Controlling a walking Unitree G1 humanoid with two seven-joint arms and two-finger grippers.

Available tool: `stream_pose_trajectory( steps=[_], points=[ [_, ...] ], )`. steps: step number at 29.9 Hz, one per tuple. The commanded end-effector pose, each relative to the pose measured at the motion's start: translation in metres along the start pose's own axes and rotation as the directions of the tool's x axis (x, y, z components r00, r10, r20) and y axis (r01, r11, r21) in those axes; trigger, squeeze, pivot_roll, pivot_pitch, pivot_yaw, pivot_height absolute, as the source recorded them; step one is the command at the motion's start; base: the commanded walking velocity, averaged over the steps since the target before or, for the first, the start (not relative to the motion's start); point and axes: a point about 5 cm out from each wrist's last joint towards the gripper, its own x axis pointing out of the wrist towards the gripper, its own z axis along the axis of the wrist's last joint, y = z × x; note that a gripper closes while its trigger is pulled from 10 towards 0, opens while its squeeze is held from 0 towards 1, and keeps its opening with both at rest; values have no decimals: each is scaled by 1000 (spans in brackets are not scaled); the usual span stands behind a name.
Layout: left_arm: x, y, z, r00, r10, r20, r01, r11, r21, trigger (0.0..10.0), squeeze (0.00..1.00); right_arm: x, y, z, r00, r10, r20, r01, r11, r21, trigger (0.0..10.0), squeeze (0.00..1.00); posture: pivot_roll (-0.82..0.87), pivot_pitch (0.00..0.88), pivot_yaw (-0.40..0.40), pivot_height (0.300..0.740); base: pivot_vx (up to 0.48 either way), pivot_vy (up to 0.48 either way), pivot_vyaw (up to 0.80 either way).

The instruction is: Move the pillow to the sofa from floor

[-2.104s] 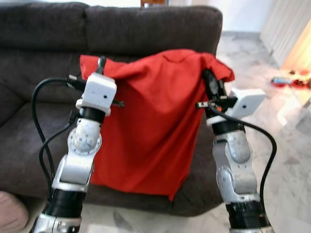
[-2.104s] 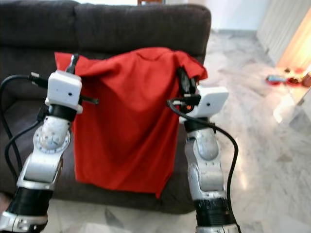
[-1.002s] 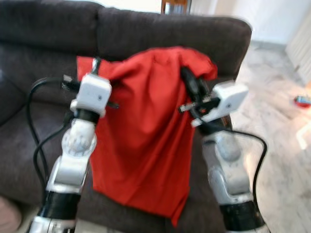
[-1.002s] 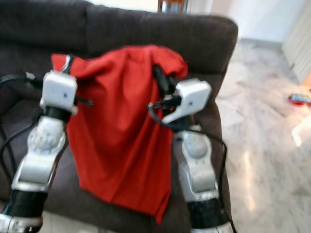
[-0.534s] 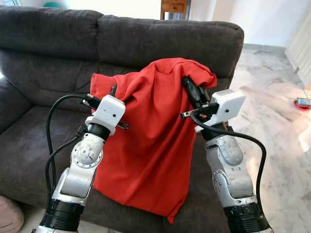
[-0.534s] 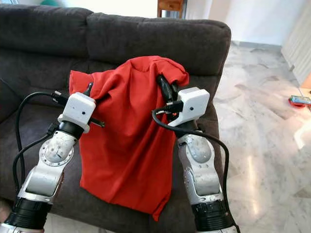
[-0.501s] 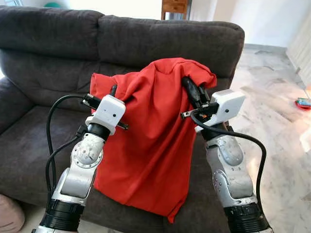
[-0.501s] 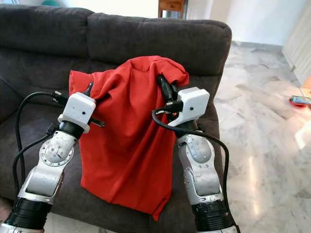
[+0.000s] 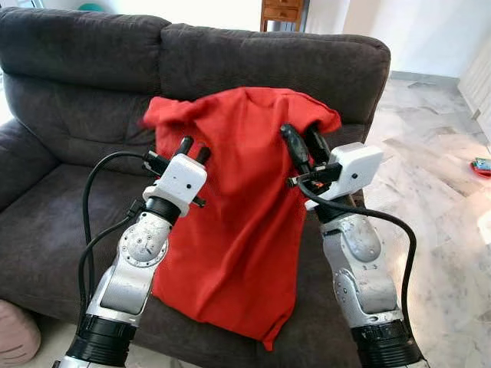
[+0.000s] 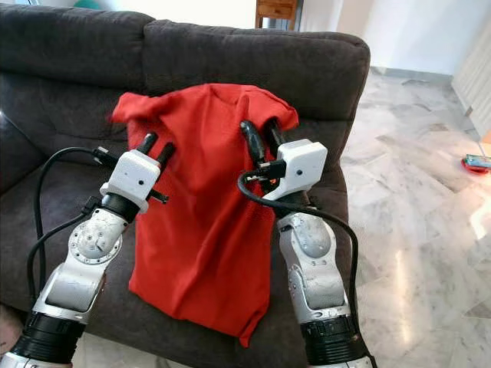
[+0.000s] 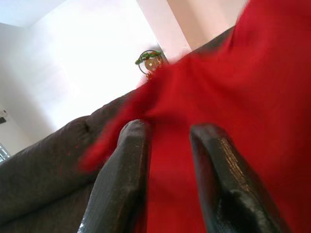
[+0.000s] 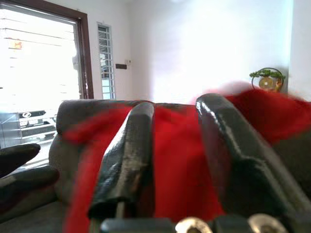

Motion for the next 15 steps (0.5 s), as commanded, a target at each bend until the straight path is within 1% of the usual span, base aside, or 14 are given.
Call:
stream_pose_trajectory(
  steps=[1, 4, 6, 7, 8, 9, 10, 11, 13, 15],
  points=[
    [1, -3, 0, 1000, -19, -4, 19, 1000, 4, 10000, 1000, 3, -2, 1, 1000, -15, 6, 15, 1000, -17, 10000, 0, 55, 38, -21, 740, 0, 0, 0],
    [1, -4, -2, 1000, -23, -11, 24, 1000, 10, 10000, 1000, 1, -9, -3, 998, -58, -22, 57, 998, -41, 10000, 0, 56, 39, -21, 740, 0, 0, 0],
    [1, -5, -2, 1000, -20, -14, 20, 1000, 7, 10000, 1000, -1, -17, -9, 993, -105, -48, 102, 993, -60, 10000, 0, 55, 40, -22, 740, 0, 0, 0],
    [1, -5, -3, 1000, -21, -18, 21, 1000, 6, 10000, 569, -3, -22, -13, 989, -135, -64, 131, 989, -73, 10000, 0, 57, 38, -21, 740, 0, 0, 0],
    [0, -6, -4, 999, -25, -23, 25, 1000, 9, 10000, 114, -5, -27, -16, 984, -161, -79, 154, 984, -87, 10000, 0, 57, 38, -21, 740, 0, 0, 0],
    [-2, -8, -8, 999, -33, -38, 33, 999, 6, 10000, 0, -12, -37, -24, 968, -227, -111, 214, 970, -114, 10000, 0, 56, 40, -21, 740, 0, 0, 0],
    [-4, -10, -13, 998, -39, -55, 39, 999, 1, 10000, 0, -16, -44, -30, 957, -258, -134, 240, 962, -131, 10000, 0, 57, 38, -21, 740, 0, 0, 0],
    [-4, -10, -13, 998, -39, -55, 39, 999, 1, 10000, 0, -16, -44, -30, 957, -258, -134, 240, 962, -131, 10000, 0, 57, 38, -21, 740, 0, 0, 0],
    [-13, -14, -30, 991, -55, -123, 53, 998, -17, 10000, 0, -32, -61, -47, 920, -334, -203, 298, 936, -187, 10000, 0, 52, 39, -22, 740, 0, 0, 0],
    [-25, -17, -50, 976, -60, -210, 48, 997, -61, 10000, 0, -49, -75, -63, 876, -400, -268, 341, 908, -242, 10000, 0, 54, 39, -22, 740, 0, 0, 0]
  ],
)
